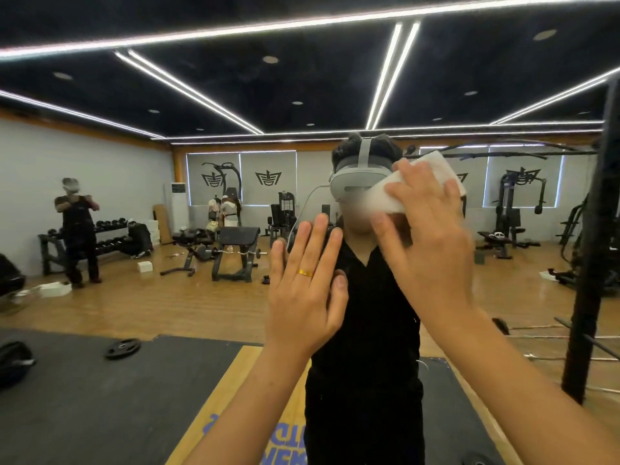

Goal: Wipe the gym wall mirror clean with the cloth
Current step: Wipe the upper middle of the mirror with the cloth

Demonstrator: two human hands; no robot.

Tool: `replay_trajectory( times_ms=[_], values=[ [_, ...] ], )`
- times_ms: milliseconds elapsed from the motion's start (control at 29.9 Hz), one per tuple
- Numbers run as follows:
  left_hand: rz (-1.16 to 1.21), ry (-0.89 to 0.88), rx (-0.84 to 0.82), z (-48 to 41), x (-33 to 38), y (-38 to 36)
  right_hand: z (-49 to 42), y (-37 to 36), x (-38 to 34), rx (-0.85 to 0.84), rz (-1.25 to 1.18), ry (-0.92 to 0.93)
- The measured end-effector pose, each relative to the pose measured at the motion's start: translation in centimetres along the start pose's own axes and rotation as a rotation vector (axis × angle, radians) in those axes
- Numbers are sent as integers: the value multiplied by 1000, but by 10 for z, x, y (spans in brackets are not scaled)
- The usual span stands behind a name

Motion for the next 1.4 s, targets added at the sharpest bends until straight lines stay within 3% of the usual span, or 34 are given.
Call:
replay_trajectory(
  times_ms=[301,401,568,669,802,903,1170,1404],
  values=[
    [-16,7,-32,2,-1,1,-14,8,11,83,15,105],
    [-1,20,-24,1,-1,1,-43,26,32,111,-62,-10],
    [95,84,90,-23,12,25,-41,24,43,-6,-53,35],
    [196,19,126,-66,43,36,-40,32,46,-101,-111,99],
    [250,-83,36,-111,75,26,-46,51,53,-181,-232,66],
    [211,-51,-21,-119,81,13,-36,71,64,-149,-244,78],
    [50,46,6,-141,96,-1,46,115,141,-142,149,253],
    [107,208,131,-144,105,-15,47,132,195,-166,329,323]
  ],
)
Point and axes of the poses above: each hand's wrist, its own z-axis away from the middle knuckle, its own y-axis out of the back of the hand, x = y × z, the point moved 9 cm from there along -z, towards the middle knuckle, and after that the axes turned 11 degrees about -y, right-handed, at the moved point
